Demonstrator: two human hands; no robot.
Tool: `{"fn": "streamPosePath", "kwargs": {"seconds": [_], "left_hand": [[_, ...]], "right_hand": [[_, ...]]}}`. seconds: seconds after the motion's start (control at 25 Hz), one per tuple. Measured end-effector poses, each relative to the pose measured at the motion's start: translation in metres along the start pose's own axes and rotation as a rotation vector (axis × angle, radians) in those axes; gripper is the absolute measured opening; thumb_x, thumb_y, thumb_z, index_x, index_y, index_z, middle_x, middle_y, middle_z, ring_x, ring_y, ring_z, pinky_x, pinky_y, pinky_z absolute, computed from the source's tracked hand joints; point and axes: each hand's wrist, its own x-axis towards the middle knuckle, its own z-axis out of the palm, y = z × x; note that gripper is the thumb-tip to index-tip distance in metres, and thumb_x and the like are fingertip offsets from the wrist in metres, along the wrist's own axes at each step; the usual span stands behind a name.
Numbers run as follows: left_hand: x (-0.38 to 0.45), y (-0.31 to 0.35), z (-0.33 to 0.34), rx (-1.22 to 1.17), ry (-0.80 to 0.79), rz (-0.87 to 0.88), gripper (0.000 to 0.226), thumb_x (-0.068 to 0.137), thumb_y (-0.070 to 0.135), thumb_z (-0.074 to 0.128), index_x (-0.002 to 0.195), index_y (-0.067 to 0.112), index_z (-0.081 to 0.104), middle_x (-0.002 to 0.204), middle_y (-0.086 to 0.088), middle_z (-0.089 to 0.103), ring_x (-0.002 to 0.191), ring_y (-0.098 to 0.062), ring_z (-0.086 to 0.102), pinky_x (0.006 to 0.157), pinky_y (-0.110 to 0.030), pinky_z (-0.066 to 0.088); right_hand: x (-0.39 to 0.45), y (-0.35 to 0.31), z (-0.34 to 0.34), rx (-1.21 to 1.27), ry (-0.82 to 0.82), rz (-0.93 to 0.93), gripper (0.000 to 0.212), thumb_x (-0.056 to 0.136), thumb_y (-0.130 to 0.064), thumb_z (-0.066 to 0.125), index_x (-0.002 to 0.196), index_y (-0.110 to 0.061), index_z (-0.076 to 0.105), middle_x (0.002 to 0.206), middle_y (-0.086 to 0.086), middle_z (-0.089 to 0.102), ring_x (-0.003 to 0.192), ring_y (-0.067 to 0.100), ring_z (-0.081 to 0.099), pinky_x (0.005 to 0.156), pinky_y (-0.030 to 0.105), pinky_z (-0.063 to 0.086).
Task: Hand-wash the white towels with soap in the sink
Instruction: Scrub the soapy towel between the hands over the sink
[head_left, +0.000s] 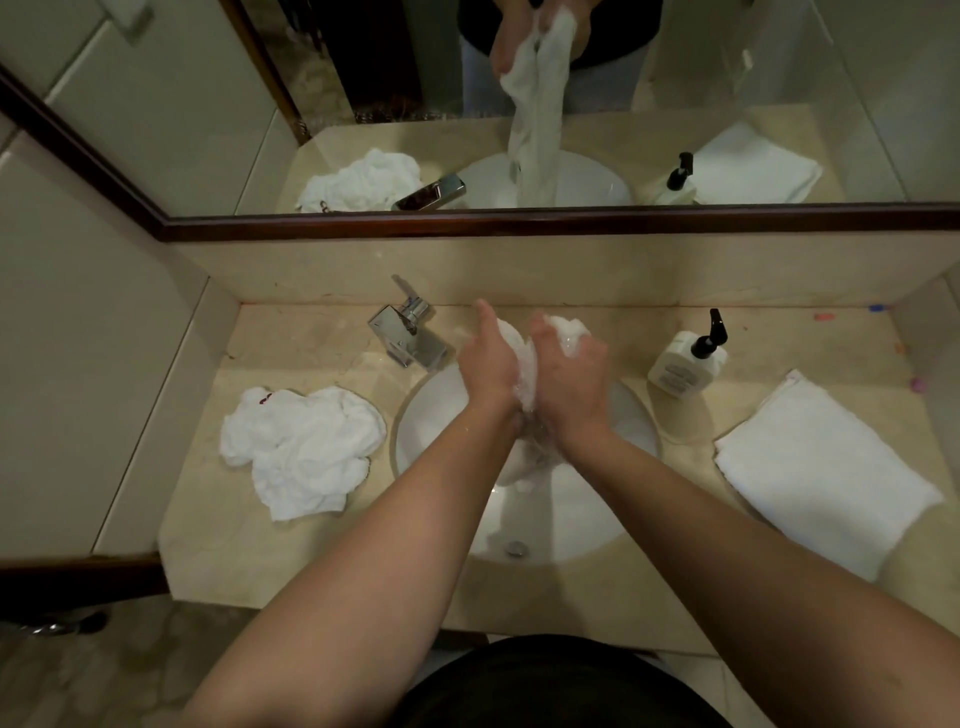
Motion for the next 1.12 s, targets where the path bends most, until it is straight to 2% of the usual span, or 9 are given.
{"fn": "streamPosePath", "kwargs": {"seconds": [0.12,0.2,0.36,0.56,0.68,0.8,0.88,1.0,1.12], "left_hand": [[-0.018,-0.01,0.006,0.02,-0.131,0.107,0.044,0.1,0.054,0.044,0.112,0.017,0.064,0.104,-0.001,0.071,0.098,-0.017,0.069,0.088,-0.035,0.057],[-0.03,-0.016,0.009,0.04,-0.115,0.202,0.028,0.102,0.046,0.046,0.095,0.023,0.06,0.091,0.005,0.067,0.084,-0.01,0.065,0.079,-0.03,0.054],[-0.021,-0.012,0.002,0.045,-0.013,0.324,0.044,0.102,0.046,0.047,0.069,0.017,0.046,0.064,0.002,0.048,0.061,-0.012,0.046,0.062,-0.029,0.042],[-0.003,0.008,0.006,-0.003,0.057,0.29,0.039,0.102,0.042,0.051,0.073,0.015,0.052,0.073,-0.002,0.051,0.064,-0.011,0.048,0.063,-0.024,0.043],[-0.018,-0.008,0.004,-0.009,-0.108,0.231,0.03,0.103,0.041,0.048,0.089,0.018,0.06,0.087,0.0,0.067,0.077,-0.01,0.065,0.073,-0.027,0.054],[-0.025,-0.018,-0.002,0.081,-0.124,0.298,0.034,0.104,0.042,0.043,0.085,0.017,0.056,0.075,0.004,0.061,0.06,0.002,0.059,0.058,-0.016,0.049],[-0.012,-0.007,-0.005,0.051,-0.061,0.268,0.046,0.103,0.049,0.042,0.082,0.01,0.055,0.071,0.0,0.056,0.057,-0.004,0.055,0.056,-0.019,0.047],[0.006,-0.005,-0.014,0.012,-0.052,0.154,0.071,0.093,0.067,0.046,0.095,-0.002,0.063,0.085,-0.013,0.064,0.076,-0.021,0.065,0.072,-0.033,0.053],[-0.002,-0.012,-0.01,-0.018,-0.15,0.112,0.065,0.096,0.062,0.047,0.095,0.0,0.068,0.09,-0.013,0.071,0.085,-0.025,0.069,0.083,-0.044,0.056]], "right_hand": [[0.017,0.0,0.004,0.02,0.205,0.067,0.027,0.099,-0.035,0.055,0.074,-0.025,0.061,0.077,-0.005,0.067,0.076,0.013,0.066,0.076,0.035,0.055],[0.021,0.002,0.007,0.035,0.276,0.131,0.029,0.099,-0.036,0.053,0.08,-0.017,0.063,0.078,-0.002,0.067,0.077,0.015,0.065,0.08,0.038,0.054],[0.012,0.008,0.003,0.102,0.227,0.119,0.035,0.098,-0.034,0.057,0.067,-0.019,0.058,0.064,-0.005,0.061,0.06,0.008,0.057,0.062,0.027,0.049],[0.011,0.004,0.006,0.118,0.134,0.128,0.028,0.097,-0.035,0.058,0.091,-0.008,0.065,0.08,-0.001,0.067,0.068,0.005,0.062,0.057,0.014,0.046],[0.021,0.001,0.01,0.148,0.167,0.17,0.032,0.097,-0.037,0.057,0.073,-0.017,0.063,0.071,0.0,0.068,0.068,0.015,0.067,0.064,0.03,0.057],[0.017,-0.001,0.007,0.082,0.121,0.15,0.039,0.099,-0.038,0.052,0.066,-0.018,0.059,0.066,-0.001,0.065,0.062,0.011,0.064,0.061,0.029,0.053],[-0.002,0.003,0.008,0.026,0.035,0.071,0.043,0.101,-0.035,0.049,0.063,-0.016,0.056,0.062,-0.001,0.06,0.053,0.004,0.055,0.053,0.019,0.044],[-0.015,0.006,0.009,-0.092,-0.087,-0.112,0.049,0.102,-0.031,0.049,0.055,-0.016,0.047,0.051,-0.002,0.048,0.045,0.006,0.041,0.047,0.021,0.035],[0.018,-0.002,0.014,-0.094,0.035,-0.039,0.048,0.101,-0.033,0.049,0.055,-0.018,0.048,0.052,-0.003,0.049,0.048,0.01,0.045,0.051,0.027,0.038]]}}
